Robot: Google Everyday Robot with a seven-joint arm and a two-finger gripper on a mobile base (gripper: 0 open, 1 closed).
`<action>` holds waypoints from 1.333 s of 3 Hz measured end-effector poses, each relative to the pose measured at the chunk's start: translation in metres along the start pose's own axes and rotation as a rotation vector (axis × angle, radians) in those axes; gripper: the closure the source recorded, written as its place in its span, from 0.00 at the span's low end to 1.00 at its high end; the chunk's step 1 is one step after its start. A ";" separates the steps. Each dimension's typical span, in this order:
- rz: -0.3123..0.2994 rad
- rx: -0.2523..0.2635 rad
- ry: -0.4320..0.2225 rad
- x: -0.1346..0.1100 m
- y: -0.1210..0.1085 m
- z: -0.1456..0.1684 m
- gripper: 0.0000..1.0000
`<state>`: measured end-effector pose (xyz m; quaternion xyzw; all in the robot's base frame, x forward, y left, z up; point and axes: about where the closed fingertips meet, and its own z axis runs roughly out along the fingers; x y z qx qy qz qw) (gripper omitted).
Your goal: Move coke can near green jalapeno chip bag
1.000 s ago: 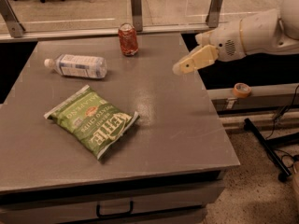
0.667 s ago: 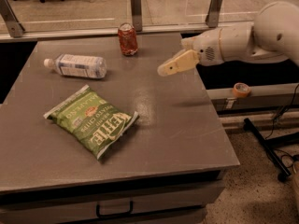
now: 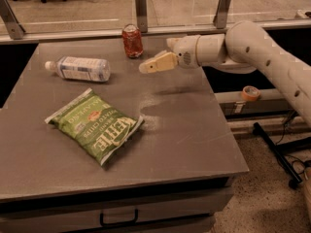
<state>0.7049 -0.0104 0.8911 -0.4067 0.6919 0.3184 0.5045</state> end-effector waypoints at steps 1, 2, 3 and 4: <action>-0.021 0.066 -0.011 -0.006 -0.013 0.032 0.00; -0.070 0.154 0.010 -0.016 -0.029 0.059 0.00; -0.074 0.210 0.009 -0.021 -0.052 0.084 0.00; -0.058 0.227 -0.005 -0.028 -0.066 0.106 0.00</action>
Offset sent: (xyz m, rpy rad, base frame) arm 0.0882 0.0561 -0.0003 -0.1386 -0.1594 -0.2185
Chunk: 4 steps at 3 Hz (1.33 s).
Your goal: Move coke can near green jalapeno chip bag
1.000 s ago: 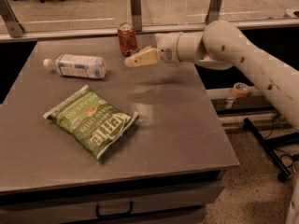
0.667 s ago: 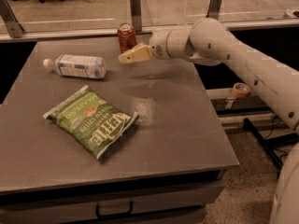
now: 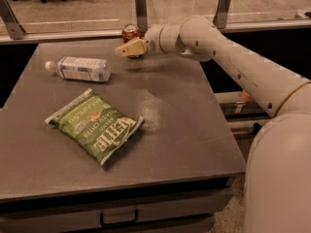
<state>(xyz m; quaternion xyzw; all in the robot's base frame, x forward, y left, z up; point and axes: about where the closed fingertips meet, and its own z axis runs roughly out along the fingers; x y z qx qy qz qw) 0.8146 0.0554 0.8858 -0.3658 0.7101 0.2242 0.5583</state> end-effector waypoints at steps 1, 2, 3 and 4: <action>0.024 -0.029 -0.004 0.011 -0.007 0.016 0.18; 0.026 -0.059 0.006 0.025 -0.012 0.018 0.41; -0.031 -0.105 -0.005 0.021 -0.012 0.004 0.64; -0.087 -0.175 -0.029 0.001 -0.006 -0.024 0.86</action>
Offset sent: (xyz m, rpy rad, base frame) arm 0.0215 -0.0185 -0.0426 0.0090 0.0517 0.0751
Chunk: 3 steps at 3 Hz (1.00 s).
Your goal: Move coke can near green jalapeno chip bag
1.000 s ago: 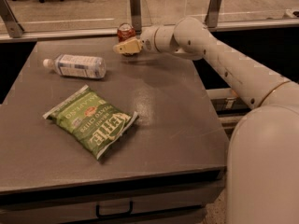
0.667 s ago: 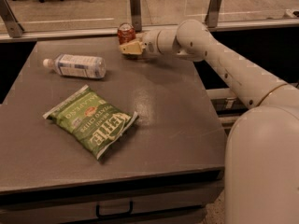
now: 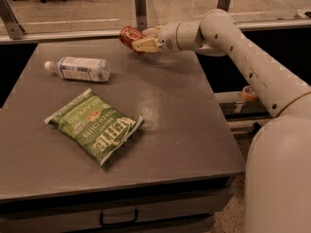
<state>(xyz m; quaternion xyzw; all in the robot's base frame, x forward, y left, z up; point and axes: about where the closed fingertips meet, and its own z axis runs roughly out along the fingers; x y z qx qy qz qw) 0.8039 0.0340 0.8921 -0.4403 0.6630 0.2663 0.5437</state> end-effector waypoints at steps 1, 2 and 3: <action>0.013 -0.130 -0.023 -0.003 0.033 -0.032 1.00; 0.067 -0.250 -0.035 0.003 0.072 -0.059 1.00; 0.128 -0.372 -0.034 0.003 0.115 -0.086 1.00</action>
Offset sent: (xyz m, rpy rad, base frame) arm -0.1577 -0.0343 -0.0038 0.1165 0.2223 0.3545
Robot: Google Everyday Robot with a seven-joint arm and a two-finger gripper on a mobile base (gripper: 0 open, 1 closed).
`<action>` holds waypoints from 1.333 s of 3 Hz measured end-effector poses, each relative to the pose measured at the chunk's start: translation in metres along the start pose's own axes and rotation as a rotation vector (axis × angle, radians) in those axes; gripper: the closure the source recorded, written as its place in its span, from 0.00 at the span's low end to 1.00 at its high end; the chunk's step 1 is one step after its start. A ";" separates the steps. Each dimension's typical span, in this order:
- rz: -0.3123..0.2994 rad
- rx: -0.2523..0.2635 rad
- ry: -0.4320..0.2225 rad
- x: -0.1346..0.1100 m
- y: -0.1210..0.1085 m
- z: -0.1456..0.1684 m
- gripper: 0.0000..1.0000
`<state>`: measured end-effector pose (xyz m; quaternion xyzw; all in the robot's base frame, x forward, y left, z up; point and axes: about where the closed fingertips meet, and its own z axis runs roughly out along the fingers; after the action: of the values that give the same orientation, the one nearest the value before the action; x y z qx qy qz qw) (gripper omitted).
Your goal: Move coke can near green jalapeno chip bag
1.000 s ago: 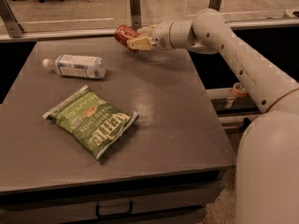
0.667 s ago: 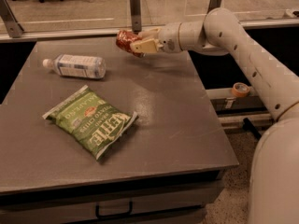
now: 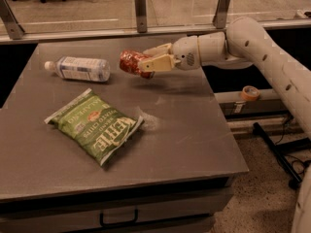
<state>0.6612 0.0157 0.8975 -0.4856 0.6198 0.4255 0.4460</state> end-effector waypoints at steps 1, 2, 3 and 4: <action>0.041 -0.100 0.050 0.000 0.043 0.000 1.00; 0.036 -0.164 0.147 0.001 0.077 0.009 0.84; 0.027 -0.192 0.229 0.009 0.098 0.021 0.59; 0.050 -0.193 0.261 0.023 0.107 0.036 0.36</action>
Offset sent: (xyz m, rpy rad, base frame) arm -0.1130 0.0330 0.0023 -0.2602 0.1092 0.2434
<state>0.5578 0.0626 0.8769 -0.5616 0.6408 0.4274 0.3022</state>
